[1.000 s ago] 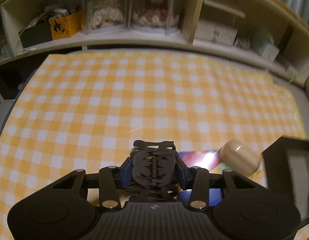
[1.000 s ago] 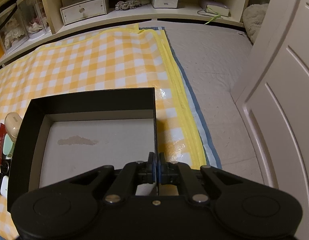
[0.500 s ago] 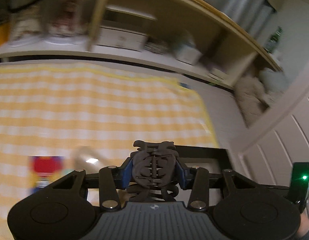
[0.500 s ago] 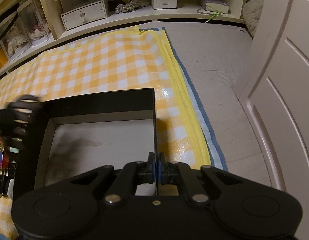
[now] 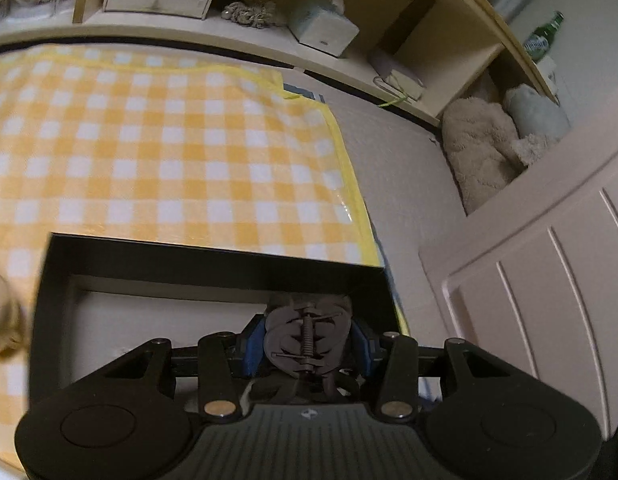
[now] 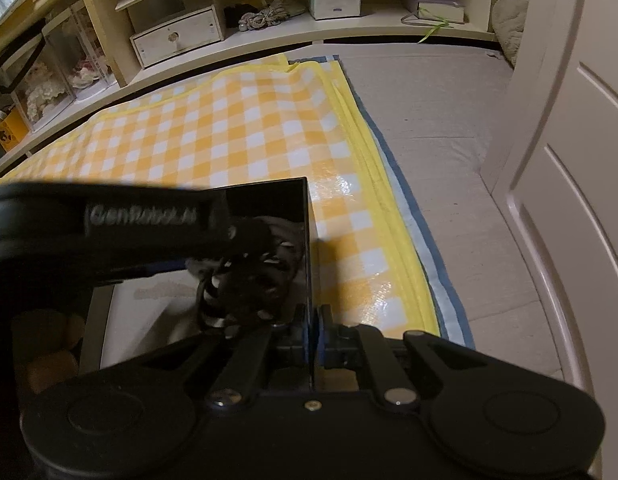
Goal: Organize rigid objects
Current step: 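Carry the claw clip into the black box and open the left tool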
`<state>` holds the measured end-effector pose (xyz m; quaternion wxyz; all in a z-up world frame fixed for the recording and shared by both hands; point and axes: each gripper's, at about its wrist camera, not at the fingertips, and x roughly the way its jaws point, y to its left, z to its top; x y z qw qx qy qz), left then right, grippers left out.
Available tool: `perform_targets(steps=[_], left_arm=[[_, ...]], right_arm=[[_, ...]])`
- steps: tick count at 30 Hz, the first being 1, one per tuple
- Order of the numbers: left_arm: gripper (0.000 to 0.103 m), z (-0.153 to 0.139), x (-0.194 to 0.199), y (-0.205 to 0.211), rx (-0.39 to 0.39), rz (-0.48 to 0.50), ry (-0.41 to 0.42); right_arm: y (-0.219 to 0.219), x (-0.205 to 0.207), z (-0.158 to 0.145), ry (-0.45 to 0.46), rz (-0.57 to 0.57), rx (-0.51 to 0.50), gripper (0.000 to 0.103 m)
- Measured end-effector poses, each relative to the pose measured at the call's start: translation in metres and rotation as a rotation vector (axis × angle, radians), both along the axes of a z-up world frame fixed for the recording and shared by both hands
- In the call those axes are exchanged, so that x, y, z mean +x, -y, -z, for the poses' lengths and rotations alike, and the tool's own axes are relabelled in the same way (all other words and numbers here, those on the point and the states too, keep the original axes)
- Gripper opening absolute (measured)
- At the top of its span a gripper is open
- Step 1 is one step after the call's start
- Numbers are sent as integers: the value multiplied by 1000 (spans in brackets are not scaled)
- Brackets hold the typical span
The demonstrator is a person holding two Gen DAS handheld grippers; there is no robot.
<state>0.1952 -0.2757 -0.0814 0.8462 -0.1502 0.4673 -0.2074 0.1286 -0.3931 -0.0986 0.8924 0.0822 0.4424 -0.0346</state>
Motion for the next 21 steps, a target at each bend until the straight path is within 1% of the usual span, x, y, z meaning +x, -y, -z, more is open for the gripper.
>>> perform_targets(steps=[2, 4, 9, 10, 11, 14, 15, 20, 21], left_arm=[[46, 2, 1, 4, -25, -24, -2], [46, 1, 1, 5, -31, -35, 7], [47, 2, -2, 7, -27, -19, 3], [51, 3, -2, 5, -35, -14, -7], [59, 4, -2, 4, -41, -12, -19], [76, 1, -6, -2, -40, -13, -15], [78, -2, -8, -3, -33, -8, -6], [94, -22, -19, -17, -1, 31, 50], [96, -26, -22, -21, 9, 39, 65]], right_arm=[[0, -1, 0, 2, 2, 7, 6], [1, 0, -1, 2, 3, 8, 6], [1, -1, 0, 3, 4, 13, 6], [1, -1, 0, 3, 5, 16, 6], [1, 0, 0, 3, 6, 17, 6], [1, 0, 0, 4, 7, 20, 6], [1, -1, 0, 4, 8, 22, 6], [3, -2, 0, 8, 12, 35, 7], [4, -2, 0, 8, 12, 36, 7]])
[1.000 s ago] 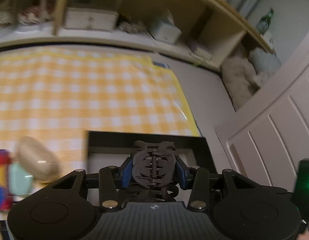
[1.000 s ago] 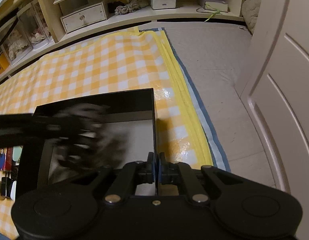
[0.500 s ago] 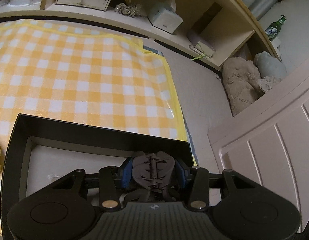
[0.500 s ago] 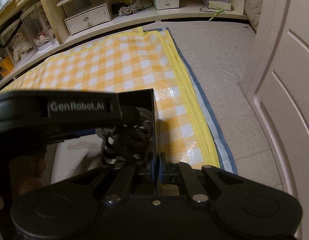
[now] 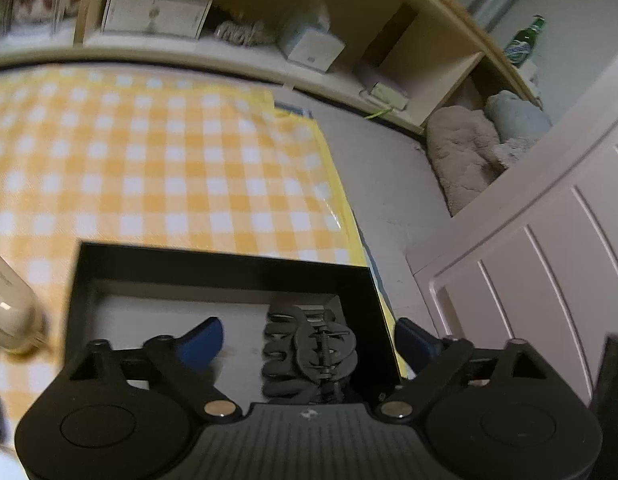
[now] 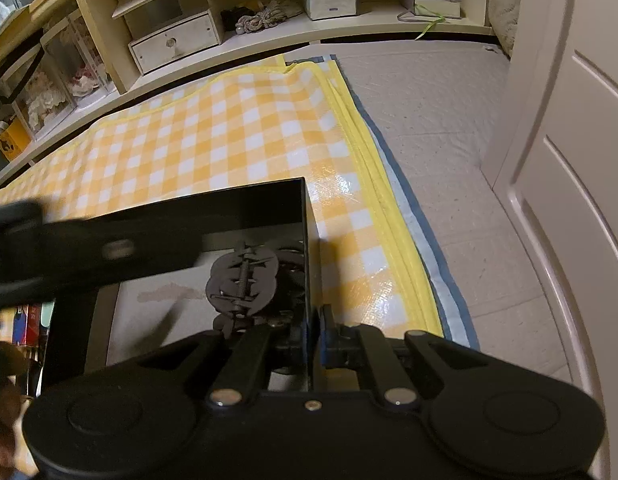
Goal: Organize rigid objects
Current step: 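Carry the claw clip into the black box and open the left tool, then move the left tool back to the red-blue-yellow card box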
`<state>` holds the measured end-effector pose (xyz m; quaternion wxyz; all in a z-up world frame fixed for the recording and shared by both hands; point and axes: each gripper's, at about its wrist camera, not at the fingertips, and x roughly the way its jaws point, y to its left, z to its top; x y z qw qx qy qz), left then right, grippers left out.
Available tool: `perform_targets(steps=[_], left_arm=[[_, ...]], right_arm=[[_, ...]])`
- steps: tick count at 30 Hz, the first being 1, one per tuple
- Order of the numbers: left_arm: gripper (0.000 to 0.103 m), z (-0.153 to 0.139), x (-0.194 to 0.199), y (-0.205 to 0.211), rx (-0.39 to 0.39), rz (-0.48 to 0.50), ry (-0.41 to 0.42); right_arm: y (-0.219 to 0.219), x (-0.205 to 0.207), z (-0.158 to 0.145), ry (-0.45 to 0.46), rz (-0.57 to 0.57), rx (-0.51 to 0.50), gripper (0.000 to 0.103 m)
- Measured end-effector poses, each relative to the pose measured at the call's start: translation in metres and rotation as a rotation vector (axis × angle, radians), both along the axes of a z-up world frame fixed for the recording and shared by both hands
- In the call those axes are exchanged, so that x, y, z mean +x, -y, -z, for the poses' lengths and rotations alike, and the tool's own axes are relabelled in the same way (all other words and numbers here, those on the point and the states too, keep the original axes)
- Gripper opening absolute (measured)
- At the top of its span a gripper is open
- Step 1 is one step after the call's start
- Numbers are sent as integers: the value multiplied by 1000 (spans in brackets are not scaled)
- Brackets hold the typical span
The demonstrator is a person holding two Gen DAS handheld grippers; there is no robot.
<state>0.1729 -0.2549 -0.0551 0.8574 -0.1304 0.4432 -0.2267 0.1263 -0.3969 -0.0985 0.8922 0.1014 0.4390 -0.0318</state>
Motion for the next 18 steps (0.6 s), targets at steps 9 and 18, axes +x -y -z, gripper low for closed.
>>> perform_targets(steps=[9, 18], left_arm=[[103, -32, -34, -29, 160, 77, 124], [103, -45, -74, -46, 238, 210, 218]], right_arm=[[0, 1, 0, 1, 2, -1, 7], [0, -1, 1, 5, 11, 2, 7]])
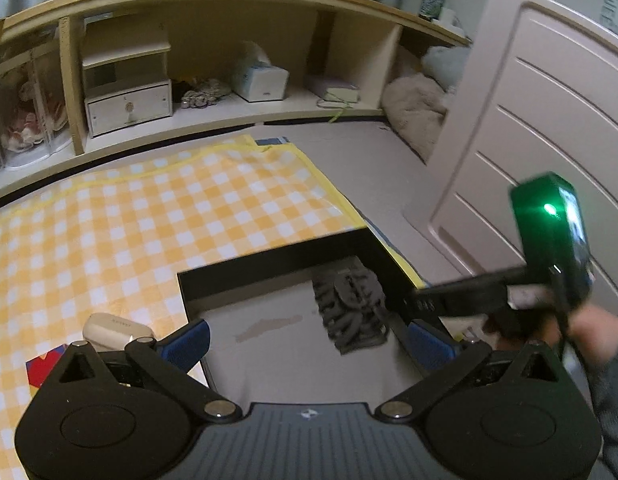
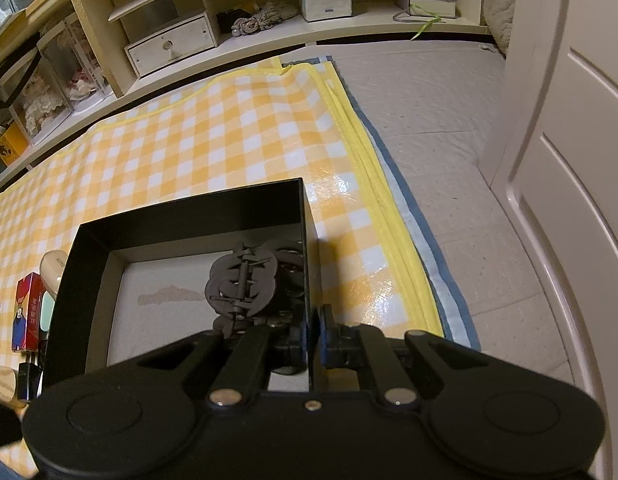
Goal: Organize rigid objects
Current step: 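Move the left tool back to the red-blue-yellow card box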
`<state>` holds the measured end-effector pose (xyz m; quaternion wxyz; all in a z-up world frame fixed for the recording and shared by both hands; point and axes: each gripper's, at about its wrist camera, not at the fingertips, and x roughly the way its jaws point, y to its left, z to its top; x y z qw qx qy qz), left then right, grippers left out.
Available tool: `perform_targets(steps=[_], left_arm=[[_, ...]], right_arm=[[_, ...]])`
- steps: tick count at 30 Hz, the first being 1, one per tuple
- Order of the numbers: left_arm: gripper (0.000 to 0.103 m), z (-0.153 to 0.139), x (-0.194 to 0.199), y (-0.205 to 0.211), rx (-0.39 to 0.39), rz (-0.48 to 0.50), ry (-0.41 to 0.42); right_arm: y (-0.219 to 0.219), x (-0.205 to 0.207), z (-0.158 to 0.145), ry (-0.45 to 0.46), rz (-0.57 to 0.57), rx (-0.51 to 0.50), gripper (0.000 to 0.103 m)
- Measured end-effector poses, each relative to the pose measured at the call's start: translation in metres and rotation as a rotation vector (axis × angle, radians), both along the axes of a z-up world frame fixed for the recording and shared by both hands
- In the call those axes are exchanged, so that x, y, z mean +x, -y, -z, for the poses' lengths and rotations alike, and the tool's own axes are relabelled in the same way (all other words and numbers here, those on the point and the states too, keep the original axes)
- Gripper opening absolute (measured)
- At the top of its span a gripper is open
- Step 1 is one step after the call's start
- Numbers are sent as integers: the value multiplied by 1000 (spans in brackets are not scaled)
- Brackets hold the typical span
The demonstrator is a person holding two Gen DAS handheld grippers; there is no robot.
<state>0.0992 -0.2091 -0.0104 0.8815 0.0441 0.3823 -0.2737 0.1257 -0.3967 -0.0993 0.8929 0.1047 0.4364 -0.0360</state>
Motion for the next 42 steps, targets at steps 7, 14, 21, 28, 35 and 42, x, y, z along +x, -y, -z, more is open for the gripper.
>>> perform_targets(steps=[7, 14, 21, 28, 35, 42], left_arm=[[103, -9, -22, -16, -29, 37, 18], [103, -13, -36, -38, -14, 42, 46], [103, -3, -31, -82, 32, -16, 78], [103, 7, -11, -130, 63, -124, 64], [103, 18, 15, -166, 84, -173, 65], [102, 47, 49, -194, -75, -297, -169]], right_arm=[[0, 0, 0, -3, 1, -5, 7], [0, 0, 0, -6, 3, -10, 6], [-1, 1, 0, -8, 2, -17, 6], [-2, 1, 1, -11, 2, -23, 6], [-2, 2, 2, -17, 0, -31, 6], [-3, 3, 2, -22, -3, -39, 6]])
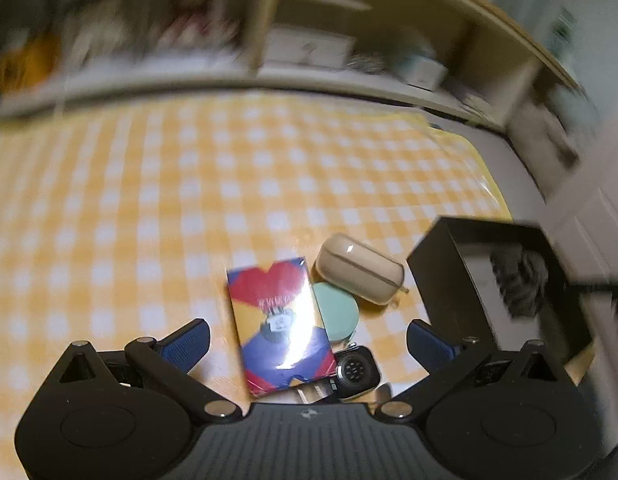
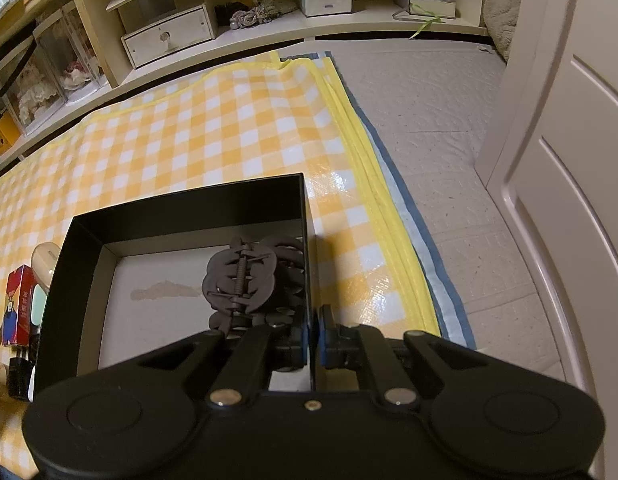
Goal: Organize rigid objects
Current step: 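Move the left tool back to the red-blue-yellow card box, then grasp the card box with the left tool and carry it over the black box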
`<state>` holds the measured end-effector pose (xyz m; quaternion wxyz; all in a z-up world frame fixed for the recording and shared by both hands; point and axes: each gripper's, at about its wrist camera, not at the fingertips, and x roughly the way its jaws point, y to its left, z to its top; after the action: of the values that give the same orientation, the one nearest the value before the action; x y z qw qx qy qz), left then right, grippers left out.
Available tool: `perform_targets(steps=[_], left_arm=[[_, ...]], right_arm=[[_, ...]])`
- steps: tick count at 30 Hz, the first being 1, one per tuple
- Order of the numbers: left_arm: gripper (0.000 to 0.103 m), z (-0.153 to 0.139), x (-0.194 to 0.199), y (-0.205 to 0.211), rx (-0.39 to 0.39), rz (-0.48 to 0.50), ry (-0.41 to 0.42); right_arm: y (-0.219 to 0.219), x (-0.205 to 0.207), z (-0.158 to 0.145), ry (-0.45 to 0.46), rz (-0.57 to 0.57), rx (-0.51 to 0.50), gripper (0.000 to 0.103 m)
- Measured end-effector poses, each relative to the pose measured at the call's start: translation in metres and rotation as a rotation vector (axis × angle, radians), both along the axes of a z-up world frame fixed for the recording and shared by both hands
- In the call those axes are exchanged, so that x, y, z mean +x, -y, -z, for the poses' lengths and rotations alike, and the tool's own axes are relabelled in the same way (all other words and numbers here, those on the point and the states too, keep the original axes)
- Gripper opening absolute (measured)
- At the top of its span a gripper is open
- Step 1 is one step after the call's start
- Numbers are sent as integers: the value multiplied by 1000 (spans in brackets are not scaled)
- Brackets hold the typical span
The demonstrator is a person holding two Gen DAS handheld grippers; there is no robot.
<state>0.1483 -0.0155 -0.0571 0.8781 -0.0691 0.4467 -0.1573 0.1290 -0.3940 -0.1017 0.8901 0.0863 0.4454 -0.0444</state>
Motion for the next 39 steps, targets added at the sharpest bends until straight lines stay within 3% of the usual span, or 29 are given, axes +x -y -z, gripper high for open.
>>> perform_targets(steps=[5, 13, 16, 22, 29, 39], left_arm=[[90, 18, 20, -7, -113, -155, -98], [76, 36, 30, -5, -114, -215, -136], [61, 36, 30, -2, -57, -208, -123], [60, 34, 25, -3, -57, -213, -106], [60, 4, 9, 1, -140, -203, -36], [60, -38, -5, 89, -245, -41, 12]], right_arm=[[-1, 1, 1, -6, -3, -4, 6], [-1, 3, 2, -15, -7, -11, 6], [-1, 3, 2, -16, -8, -13, 6], [-2, 4, 3, -16, -7, -12, 6], [-1, 3, 4, -18, -11, -15, 5], [-1, 2, 3, -16, -19, -17, 5]])
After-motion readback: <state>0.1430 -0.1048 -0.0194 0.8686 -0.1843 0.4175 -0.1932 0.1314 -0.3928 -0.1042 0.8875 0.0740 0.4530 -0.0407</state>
